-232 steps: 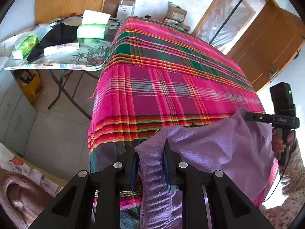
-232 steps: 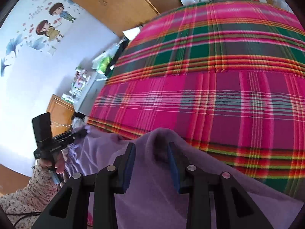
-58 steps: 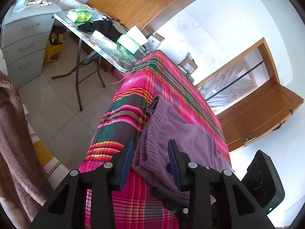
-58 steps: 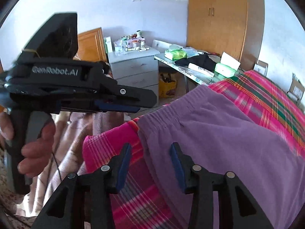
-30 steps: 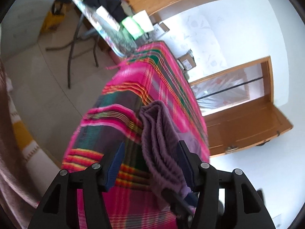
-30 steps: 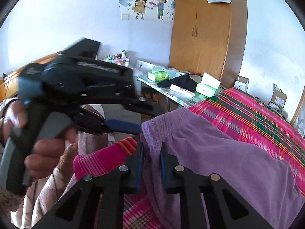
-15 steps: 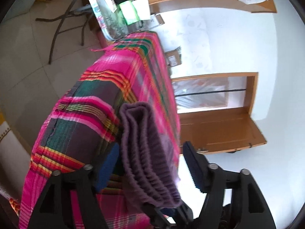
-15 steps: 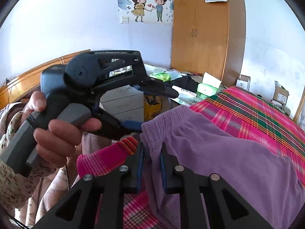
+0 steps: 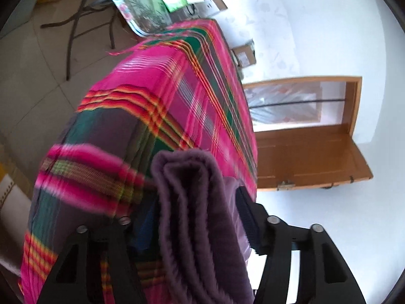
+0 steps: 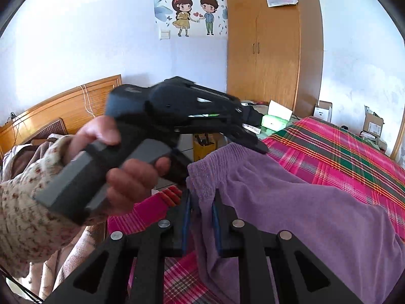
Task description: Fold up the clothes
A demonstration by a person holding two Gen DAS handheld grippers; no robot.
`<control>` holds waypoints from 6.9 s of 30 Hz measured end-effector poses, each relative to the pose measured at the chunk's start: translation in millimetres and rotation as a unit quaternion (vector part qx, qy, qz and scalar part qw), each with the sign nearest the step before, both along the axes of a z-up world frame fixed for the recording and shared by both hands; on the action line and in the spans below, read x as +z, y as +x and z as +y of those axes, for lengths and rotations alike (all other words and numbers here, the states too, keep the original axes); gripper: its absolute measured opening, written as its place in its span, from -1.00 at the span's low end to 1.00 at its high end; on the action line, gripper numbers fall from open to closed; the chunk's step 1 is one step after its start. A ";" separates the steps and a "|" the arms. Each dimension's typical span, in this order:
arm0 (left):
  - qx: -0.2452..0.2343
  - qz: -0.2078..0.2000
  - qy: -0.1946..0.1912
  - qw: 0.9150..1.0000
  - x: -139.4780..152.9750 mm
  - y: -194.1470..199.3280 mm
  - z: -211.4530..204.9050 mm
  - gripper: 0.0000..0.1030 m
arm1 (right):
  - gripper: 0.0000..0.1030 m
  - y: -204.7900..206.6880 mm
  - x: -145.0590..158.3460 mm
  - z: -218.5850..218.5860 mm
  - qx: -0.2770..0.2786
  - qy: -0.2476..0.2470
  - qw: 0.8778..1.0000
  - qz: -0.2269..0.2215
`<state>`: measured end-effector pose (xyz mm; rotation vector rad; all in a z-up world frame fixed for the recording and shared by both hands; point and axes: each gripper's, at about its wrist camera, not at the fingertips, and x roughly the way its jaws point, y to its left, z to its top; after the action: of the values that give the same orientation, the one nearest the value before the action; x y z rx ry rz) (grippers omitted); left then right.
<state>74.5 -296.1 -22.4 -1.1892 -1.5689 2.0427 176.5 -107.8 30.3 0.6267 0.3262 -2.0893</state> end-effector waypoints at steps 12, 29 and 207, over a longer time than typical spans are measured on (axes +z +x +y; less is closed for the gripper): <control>-0.012 -0.002 0.000 1.000 -6.2 -5.8 -15.4 -0.66 | -0.75 4.4 -5.7 -30.8 0.002 0.052 0.998 0.019; 0.002 -0.005 0.023 1.000 -16.6 13.7 -40.8 -0.70 | -0.75 11.1 -13.8 -63.0 0.017 0.078 0.996 0.028; -0.041 -0.031 -0.183 0.982 18.7 -79.6 182.8 -0.14 | -0.84 -161.8 -4.7 322.9 -0.280 -0.129 0.924 -0.226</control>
<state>-5.0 -113.3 -3.7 -1.4286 -1.1739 2.3243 14.6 215.0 25.7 1.1043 -0.4388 -2.3706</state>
